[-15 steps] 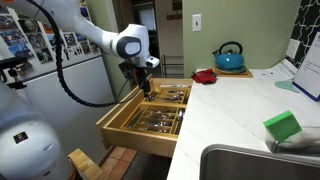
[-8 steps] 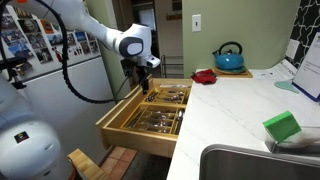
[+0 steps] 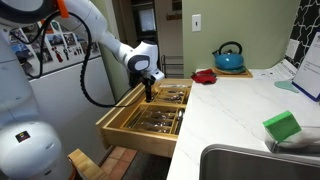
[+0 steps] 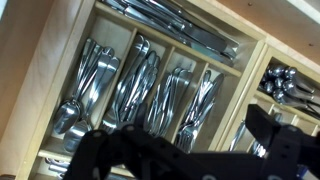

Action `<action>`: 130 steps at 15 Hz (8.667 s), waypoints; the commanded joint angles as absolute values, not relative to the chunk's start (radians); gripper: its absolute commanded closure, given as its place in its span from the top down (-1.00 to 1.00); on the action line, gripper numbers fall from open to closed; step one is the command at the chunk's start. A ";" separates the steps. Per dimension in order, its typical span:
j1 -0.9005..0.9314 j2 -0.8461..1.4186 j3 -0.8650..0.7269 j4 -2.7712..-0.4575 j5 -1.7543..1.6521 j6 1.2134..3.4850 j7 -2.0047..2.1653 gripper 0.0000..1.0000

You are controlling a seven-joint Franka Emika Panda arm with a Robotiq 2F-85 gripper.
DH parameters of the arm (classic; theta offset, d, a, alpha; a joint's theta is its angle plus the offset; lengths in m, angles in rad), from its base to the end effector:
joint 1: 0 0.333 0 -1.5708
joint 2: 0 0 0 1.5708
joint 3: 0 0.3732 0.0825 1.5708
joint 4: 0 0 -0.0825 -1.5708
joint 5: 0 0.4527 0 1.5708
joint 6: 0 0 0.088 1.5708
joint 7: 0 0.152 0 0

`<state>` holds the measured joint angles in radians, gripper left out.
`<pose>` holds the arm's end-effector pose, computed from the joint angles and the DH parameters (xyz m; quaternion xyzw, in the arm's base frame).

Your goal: Remove the folk from the open drawer second position to the right and put it on the cupboard

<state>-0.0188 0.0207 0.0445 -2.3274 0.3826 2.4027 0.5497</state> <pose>0.5683 0.0286 0.3007 -0.9124 0.3865 0.0119 0.1344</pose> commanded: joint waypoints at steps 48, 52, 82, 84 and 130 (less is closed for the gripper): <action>0.037 0.476 -0.088 -2.083 0.217 2.303 0.961 -0.28; 0.041 0.476 -0.098 -2.081 0.198 2.286 0.976 -0.19; 0.043 0.390 -0.094 -2.129 0.151 2.297 0.954 -0.52; 0.043 0.393 -0.087 -2.129 0.156 2.289 0.948 -0.36; 0.041 0.254 -0.094 -2.194 0.152 2.255 0.902 -0.89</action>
